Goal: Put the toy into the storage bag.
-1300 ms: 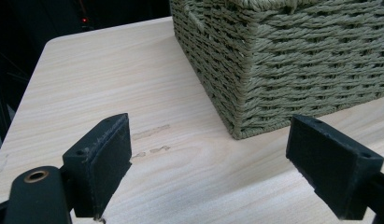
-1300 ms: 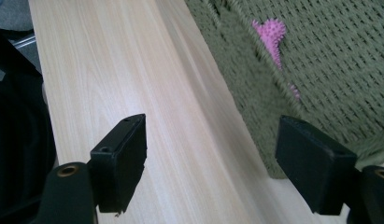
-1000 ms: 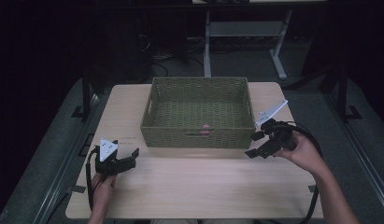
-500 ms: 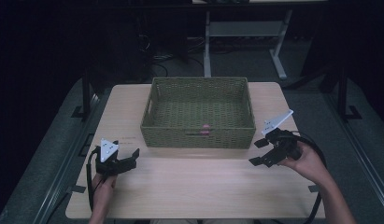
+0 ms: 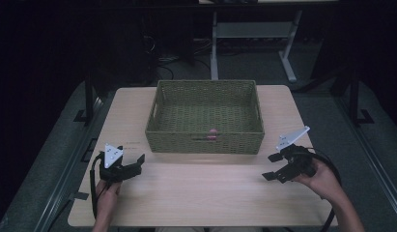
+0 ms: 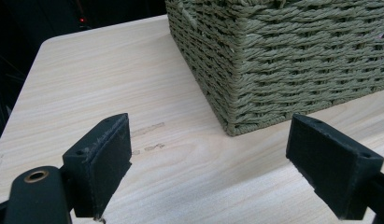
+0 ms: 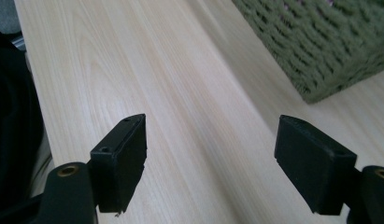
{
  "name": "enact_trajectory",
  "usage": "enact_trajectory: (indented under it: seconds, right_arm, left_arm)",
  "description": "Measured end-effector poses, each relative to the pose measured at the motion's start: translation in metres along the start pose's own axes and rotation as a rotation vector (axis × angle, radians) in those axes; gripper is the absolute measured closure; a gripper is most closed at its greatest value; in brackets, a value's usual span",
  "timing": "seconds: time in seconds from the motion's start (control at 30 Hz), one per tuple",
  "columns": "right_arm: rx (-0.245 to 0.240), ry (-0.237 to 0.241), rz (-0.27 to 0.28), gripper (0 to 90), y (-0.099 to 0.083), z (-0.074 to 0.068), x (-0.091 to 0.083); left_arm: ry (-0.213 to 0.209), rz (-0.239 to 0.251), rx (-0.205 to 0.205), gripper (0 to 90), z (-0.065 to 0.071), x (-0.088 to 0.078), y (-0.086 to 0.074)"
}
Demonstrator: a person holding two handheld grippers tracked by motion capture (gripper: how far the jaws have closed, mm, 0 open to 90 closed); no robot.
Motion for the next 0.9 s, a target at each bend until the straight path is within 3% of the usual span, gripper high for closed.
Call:
enact_trajectory:
  seconds: [0.63,0.9]
  right_arm:
    - [0.030,-0.026,0.017,24.9,-0.025,-0.010,0.001]
    - [0.064,-0.027,0.015,24.3,-0.041,-0.018,0.008]
  left_arm:
    - [0.002,0.004,-0.005,13.7,-0.001,-0.001,0.000]
    - [-0.001,0.004,-0.004,13.7,0.001,0.000,0.000]
Point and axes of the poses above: each handheld gripper's, and its own axes: x roughly forward along the jaws, y roughly out of its top, z roughly to its right, the point moved 2 cm from there along x, roughly forward along the jaws, and after that the axes turned 9 degrees about -x, right-handed, at the moved point
